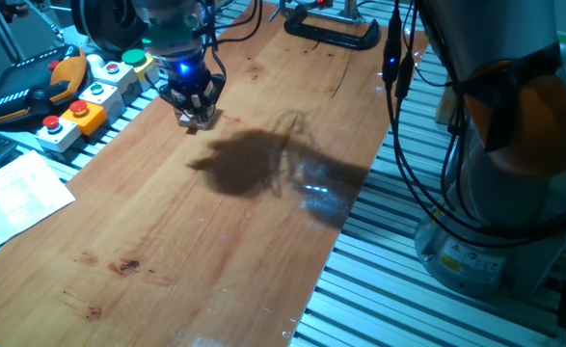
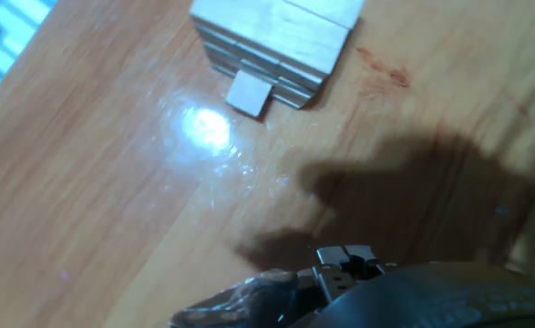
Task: Play Jenga
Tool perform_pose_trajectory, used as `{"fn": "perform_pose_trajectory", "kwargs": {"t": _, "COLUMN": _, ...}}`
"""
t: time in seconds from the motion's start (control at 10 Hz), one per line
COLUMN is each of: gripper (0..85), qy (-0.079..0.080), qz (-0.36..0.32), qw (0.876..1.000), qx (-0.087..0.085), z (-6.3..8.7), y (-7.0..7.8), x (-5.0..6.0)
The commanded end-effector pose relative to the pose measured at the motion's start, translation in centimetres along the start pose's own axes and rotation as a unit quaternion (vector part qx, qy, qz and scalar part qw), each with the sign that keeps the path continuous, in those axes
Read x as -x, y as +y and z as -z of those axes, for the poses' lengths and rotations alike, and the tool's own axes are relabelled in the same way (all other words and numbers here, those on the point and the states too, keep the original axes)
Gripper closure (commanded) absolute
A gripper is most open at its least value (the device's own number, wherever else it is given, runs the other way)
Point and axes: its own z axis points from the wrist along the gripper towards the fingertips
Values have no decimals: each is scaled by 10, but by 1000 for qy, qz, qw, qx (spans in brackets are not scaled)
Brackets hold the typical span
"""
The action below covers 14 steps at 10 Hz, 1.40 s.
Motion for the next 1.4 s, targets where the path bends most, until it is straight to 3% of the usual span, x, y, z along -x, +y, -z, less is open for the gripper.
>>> {"fn": "perform_pose_trajectory", "kwargs": {"t": 0.0, "gripper": 843, "qy": 0, "qz": -12, "qw": 1000, "qx": 0, "z": 0, "y": 0, "x": 0}}
{"fn": "perform_pose_trajectory", "kwargs": {"t": 0.4, "gripper": 843, "qy": 3, "qz": -8, "qw": 1000, "qx": 9, "z": -1, "y": 1, "x": 0}}
{"fn": "perform_pose_trajectory", "kwargs": {"t": 0.7, "gripper": 843, "qy": 22, "qz": -4, "qw": 1000, "qx": 16, "z": -1, "y": 1, "x": 0}}
{"fn": "perform_pose_trajectory", "kwargs": {"t": 0.9, "gripper": 843, "qy": 14, "qz": -2, "qw": 1000, "qx": 9, "z": -1, "y": 1, "x": 0}}
{"fn": "perform_pose_trajectory", "kwargs": {"t": 1.3, "gripper": 843, "qy": 8, "qz": -19, "qw": 1000, "qx": 14, "z": -1, "y": 1, "x": 0}}
